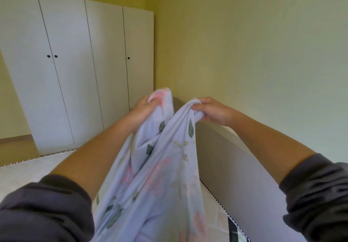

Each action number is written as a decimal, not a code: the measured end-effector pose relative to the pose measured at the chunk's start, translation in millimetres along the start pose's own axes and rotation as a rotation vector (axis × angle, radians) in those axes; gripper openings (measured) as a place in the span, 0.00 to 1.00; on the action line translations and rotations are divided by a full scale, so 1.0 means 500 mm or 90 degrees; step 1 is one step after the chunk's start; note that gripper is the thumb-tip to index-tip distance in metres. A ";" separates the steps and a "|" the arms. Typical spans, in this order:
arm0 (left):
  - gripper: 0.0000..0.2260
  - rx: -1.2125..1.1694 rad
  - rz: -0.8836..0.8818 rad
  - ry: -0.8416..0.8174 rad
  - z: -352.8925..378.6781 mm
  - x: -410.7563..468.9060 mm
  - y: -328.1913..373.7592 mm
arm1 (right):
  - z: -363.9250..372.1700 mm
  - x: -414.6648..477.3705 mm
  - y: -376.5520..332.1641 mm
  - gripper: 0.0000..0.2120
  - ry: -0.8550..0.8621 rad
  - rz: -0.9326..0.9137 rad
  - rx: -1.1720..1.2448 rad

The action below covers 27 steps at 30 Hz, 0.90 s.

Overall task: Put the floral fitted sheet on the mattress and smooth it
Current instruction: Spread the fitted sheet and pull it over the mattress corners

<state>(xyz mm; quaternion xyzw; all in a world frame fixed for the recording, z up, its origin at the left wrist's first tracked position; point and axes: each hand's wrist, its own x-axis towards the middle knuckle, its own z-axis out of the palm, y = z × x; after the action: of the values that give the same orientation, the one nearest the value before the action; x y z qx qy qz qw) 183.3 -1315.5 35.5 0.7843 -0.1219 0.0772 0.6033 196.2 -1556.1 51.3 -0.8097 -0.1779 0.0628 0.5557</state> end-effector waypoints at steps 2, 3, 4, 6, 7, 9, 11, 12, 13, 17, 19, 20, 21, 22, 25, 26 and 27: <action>0.12 0.009 -0.004 -0.195 0.043 -0.013 0.014 | 0.012 0.002 -0.025 0.11 0.032 -0.045 0.032; 0.15 0.025 -0.001 -0.257 0.056 -0.014 0.014 | 0.014 0.001 -0.031 0.10 0.046 -0.063 0.022; 0.15 0.061 0.011 -0.270 0.066 -0.014 0.013 | 0.011 -0.002 -0.034 0.09 0.050 -0.070 0.015; 0.11 0.120 0.005 -0.181 0.069 -0.006 0.004 | -0.006 -0.013 -0.036 0.05 0.034 -0.042 0.016; 0.10 0.119 -0.005 -0.144 0.067 0.000 -0.002 | -0.023 -0.023 -0.030 0.03 0.006 -0.006 0.012; 0.09 0.109 -0.008 -0.114 0.054 0.006 -0.007 | -0.045 -0.046 -0.017 0.03 -0.119 0.115 -0.057; 0.08 0.089 -0.005 -0.080 0.040 0.011 -0.001 | -0.052 -0.065 0.001 0.10 -0.254 0.218 -0.223; 0.08 0.059 -0.008 -0.051 0.033 0.013 0.003 | -0.051 -0.070 0.012 0.11 -0.286 0.237 -0.258; 0.08 0.028 -0.013 -0.023 0.024 0.016 0.008 | -0.050 -0.067 0.026 0.09 -0.285 0.221 -0.222; 0.14 0.015 -0.022 0.009 -0.003 0.012 0.008 | -0.019 -0.039 0.041 0.10 -0.057 0.017 0.373; 0.12 0.035 -0.018 0.005 -0.005 0.007 0.003 | 0.010 -0.024 0.044 0.12 0.081 0.009 0.440; 0.10 0.036 -0.013 0.018 -0.005 0.005 0.006 | 0.022 -0.022 0.045 0.12 0.106 0.008 0.372; 0.09 0.032 -0.007 0.042 -0.009 0.004 0.009 | 0.032 -0.025 0.048 0.11 0.079 0.014 0.249; 0.09 0.035 0.003 0.074 -0.015 0.005 0.013 | 0.039 -0.030 0.054 0.10 -0.001 0.028 0.109; 0.08 0.095 0.046 0.157 -0.042 0.010 0.022 | 0.050 -0.052 0.071 0.19 -0.313 0.205 -0.134; 0.07 0.106 0.060 0.168 -0.049 0.012 0.023 | 0.054 -0.054 0.076 0.20 -0.385 0.263 -0.174; 0.07 0.111 0.068 0.179 -0.056 0.015 0.022 | 0.061 -0.055 0.074 0.18 -0.435 0.308 -0.234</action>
<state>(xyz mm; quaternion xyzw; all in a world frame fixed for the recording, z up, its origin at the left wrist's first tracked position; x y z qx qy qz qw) 188.0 -1291.7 55.0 0.8074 -0.0706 0.2287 0.5392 169.6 -1550.8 2.9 -0.8459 -0.1648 0.4219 0.2816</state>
